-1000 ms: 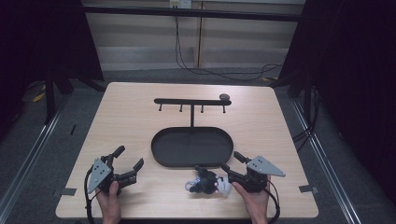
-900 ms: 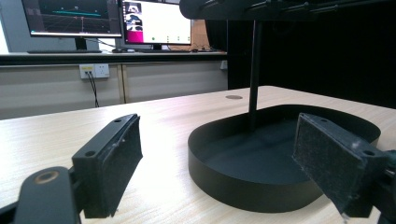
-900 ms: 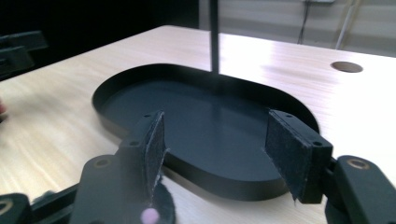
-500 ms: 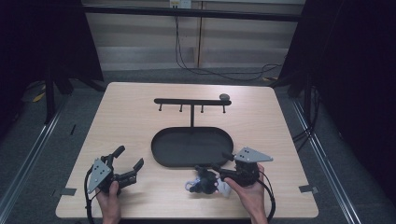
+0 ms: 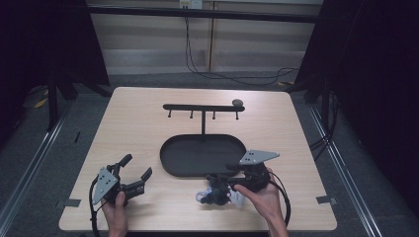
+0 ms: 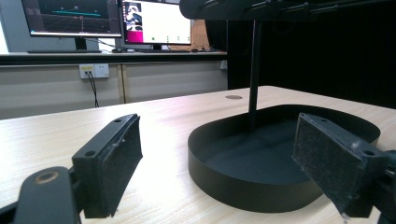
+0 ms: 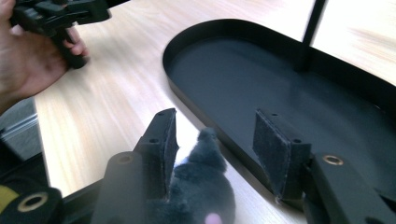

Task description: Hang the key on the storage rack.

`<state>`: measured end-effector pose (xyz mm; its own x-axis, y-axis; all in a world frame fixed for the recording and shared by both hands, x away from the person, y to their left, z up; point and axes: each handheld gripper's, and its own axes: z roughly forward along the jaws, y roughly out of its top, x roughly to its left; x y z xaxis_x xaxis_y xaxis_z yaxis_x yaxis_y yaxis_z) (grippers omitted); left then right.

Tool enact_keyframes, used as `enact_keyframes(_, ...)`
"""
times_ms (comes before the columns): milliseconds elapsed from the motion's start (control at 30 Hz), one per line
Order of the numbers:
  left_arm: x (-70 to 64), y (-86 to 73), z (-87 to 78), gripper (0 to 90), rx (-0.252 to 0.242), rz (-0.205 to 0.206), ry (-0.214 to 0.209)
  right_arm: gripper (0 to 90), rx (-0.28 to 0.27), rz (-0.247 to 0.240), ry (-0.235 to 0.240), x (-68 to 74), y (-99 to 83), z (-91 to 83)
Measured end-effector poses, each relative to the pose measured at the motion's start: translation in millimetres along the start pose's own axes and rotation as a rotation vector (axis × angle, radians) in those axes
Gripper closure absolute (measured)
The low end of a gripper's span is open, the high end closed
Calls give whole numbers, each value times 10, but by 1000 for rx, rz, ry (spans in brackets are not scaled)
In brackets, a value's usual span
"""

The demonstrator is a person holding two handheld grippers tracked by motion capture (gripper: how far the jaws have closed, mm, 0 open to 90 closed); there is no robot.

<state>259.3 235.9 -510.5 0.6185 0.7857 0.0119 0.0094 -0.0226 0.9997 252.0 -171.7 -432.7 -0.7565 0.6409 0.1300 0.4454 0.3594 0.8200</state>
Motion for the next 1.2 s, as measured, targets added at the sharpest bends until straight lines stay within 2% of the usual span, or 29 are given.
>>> enact_keyframes(100,-8,-2,-1,153,-2,-12,6,502,25,-20,0,16,53,8)
enact_keyframes(167,3,1,0,153,1,2,-3,503,65,-46,11,40,132,37)
enact_keyframes(200,-10,-3,1,152,-4,-14,6,503,82,-54,12,45,152,53)
enact_keyframes(267,2,0,0,153,0,2,-3,502,115,-62,22,55,183,82)
enact_keyframes(367,-10,-3,2,153,-5,-14,5,456,172,-59,19,66,241,144)
enact_keyframes(500,-10,-3,2,153,-5,-14,5,452,233,-74,41,77,308,212)
enact_keyframes(700,-10,-3,2,153,-5,-13,5,517,342,-116,96,100,437,306)
enact_keyframes(733,-9,-3,1,153,-4,-13,5,542,344,-134,90,108,452,316)
enact_keyframes(767,-10,-3,2,153,-5,-14,5,581,357,-141,107,115,477,335)
enact_keyframes(833,-10,-3,1,153,-4,-13,5,590,374,-140,121,122,491,349)
enact_keyframes(867,-10,-3,1,153,-5,-13,5,634,430,-173,142,151,526,426)
enact_keyframes(1000,-10,-3,2,153,-5,-13,5,666,499,-198,145,178,554,521)
enact_keyframes(1133,-10,-3,2,153,-5,-14,5,691,563,-210,176,187,589,592)
enact_keyframes(1200,-10,-3,2,153,-5,-14,5,691,616,-234,182,220,605,641)
